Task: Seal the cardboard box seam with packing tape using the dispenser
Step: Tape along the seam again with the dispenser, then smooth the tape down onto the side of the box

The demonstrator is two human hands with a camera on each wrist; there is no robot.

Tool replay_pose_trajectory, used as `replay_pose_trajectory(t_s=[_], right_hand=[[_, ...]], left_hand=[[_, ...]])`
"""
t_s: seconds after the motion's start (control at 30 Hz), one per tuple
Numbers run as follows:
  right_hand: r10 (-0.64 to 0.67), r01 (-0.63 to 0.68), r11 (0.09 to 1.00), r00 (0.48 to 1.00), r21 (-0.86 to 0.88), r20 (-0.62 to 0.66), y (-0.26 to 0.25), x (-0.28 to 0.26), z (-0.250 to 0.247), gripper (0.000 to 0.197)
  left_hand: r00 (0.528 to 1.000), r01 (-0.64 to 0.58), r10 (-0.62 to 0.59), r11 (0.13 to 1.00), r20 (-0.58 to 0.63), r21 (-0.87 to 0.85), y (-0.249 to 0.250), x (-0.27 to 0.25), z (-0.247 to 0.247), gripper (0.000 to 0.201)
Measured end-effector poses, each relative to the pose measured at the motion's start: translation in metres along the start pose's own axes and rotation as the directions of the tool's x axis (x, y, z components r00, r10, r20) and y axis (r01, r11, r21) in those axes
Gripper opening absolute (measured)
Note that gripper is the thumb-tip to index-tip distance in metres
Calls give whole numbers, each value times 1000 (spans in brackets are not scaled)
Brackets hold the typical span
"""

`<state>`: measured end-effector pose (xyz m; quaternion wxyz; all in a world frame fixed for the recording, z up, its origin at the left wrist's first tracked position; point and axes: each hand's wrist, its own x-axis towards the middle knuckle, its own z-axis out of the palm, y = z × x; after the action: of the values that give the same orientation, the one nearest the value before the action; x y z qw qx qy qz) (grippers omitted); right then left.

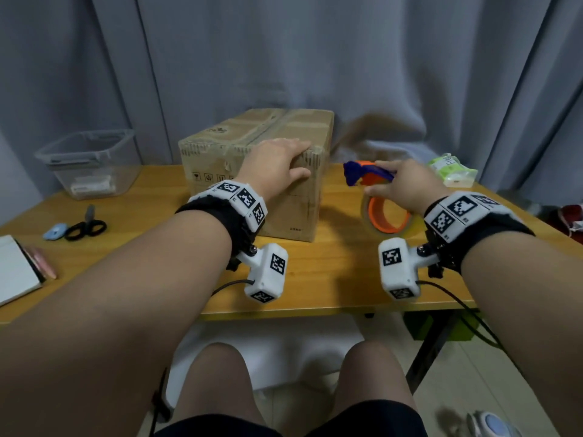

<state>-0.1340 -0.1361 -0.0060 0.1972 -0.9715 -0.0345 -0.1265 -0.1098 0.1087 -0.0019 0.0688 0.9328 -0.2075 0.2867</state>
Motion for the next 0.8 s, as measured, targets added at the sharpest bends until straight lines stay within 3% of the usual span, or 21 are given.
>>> replay_pose_trajectory(t_s=[0.07, 0.17, 0.27, 0.3, 0.33, 0.43, 0.53, 0.67, 0.8], right_hand=[[53, -46, 982, 998, 184, -34, 0, 3, 2, 56], [183, -164, 872, 983, 461, 5, 8, 6, 19, 56], [327, -287, 730, 944, 620, 52, 40, 23, 53, 99], [373, -333, 692, 925, 641, 77, 54, 31, 67, 109], [414, -376, 665, 905, 646, 100, 57, 31, 73, 107], [511, -485, 621, 846, 616, 151, 53, 15, 72, 69], [560, -521, 635, 819, 570, 125, 69, 19, 77, 58], [544, -517, 734, 836, 439, 75, 79, 25, 73, 56], [474, -471, 878, 880, 85, -18, 74, 31, 54, 46]], left_hand=[[1000, -4, 4, 1000, -2, 1, -1, 1, 1, 56], [1000, -10, 10, 1000, -3, 15, -3, 1, 4, 59], [999, -31, 31, 999, 15, 41, -6, -3, 5, 63], [999, -44, 43, 997, 25, 58, -7, -4, 6, 66], [998, -59, 56, 995, 33, 80, -7, -6, 7, 68], [996, -84, 83, 987, 18, 139, -6, -12, 12, 74], [997, -78, 81, 986, -13, 151, -5, -14, 15, 74], [997, -74, 77, 987, -16, 140, -4, -13, 13, 74], [997, -68, 71, 985, -15, 158, 4, -3, 12, 73]])
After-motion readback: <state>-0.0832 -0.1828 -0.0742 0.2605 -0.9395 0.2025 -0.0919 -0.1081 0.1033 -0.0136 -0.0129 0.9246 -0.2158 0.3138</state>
